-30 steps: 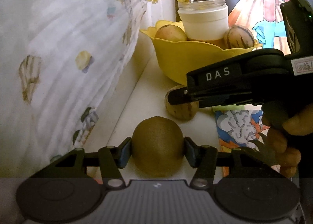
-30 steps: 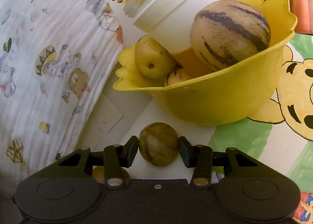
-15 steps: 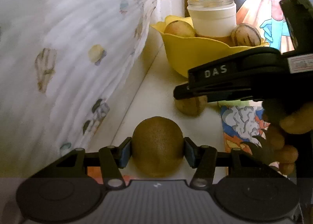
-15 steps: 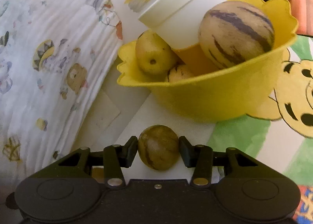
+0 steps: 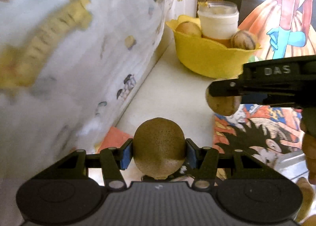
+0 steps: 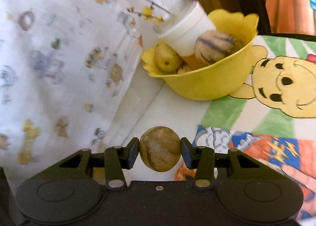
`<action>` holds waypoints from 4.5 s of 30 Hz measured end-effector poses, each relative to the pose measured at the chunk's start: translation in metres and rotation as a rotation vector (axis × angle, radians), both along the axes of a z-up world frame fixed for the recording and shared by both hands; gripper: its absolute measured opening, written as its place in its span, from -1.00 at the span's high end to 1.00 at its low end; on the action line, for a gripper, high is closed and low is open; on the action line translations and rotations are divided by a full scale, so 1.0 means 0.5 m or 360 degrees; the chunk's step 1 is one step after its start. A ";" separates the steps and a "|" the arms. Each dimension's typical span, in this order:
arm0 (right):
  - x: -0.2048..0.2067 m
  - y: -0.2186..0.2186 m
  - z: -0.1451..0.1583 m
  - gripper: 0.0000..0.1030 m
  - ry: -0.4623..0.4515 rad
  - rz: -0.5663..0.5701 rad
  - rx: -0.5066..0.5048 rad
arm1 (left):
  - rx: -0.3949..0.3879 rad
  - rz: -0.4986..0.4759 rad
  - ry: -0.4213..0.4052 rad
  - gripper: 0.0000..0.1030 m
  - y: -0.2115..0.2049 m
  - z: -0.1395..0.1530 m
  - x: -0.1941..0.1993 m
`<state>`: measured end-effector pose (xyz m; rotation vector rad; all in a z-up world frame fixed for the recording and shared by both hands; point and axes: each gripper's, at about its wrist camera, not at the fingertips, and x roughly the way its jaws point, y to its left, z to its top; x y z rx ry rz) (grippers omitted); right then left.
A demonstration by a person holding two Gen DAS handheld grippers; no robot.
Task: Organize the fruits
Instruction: 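Carry the kiwi and brown fruit over the metal tray with both tools, then lower the kiwi and brown fruit onto the tray and open both tools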
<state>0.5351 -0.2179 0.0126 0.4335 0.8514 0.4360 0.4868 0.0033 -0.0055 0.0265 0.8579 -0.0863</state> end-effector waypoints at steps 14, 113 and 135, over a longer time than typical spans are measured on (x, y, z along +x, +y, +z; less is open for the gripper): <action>-0.249 -0.116 0.155 0.08 -0.0095 -0.0122 0.0056 | -0.0045 0.0029 -0.0102 -0.14 -0.043 0.144 -0.175; -0.658 -0.251 -0.038 0.06 0.0304 -0.0775 -0.0472 | 0.0274 -0.1227 0.0250 -0.16 -0.486 0.019 -0.288; -0.667 -0.271 -0.025 -0.07 0.0206 -0.0510 -0.0512 | 0.0213 -0.0871 0.0253 -0.31 -0.447 0.070 -0.300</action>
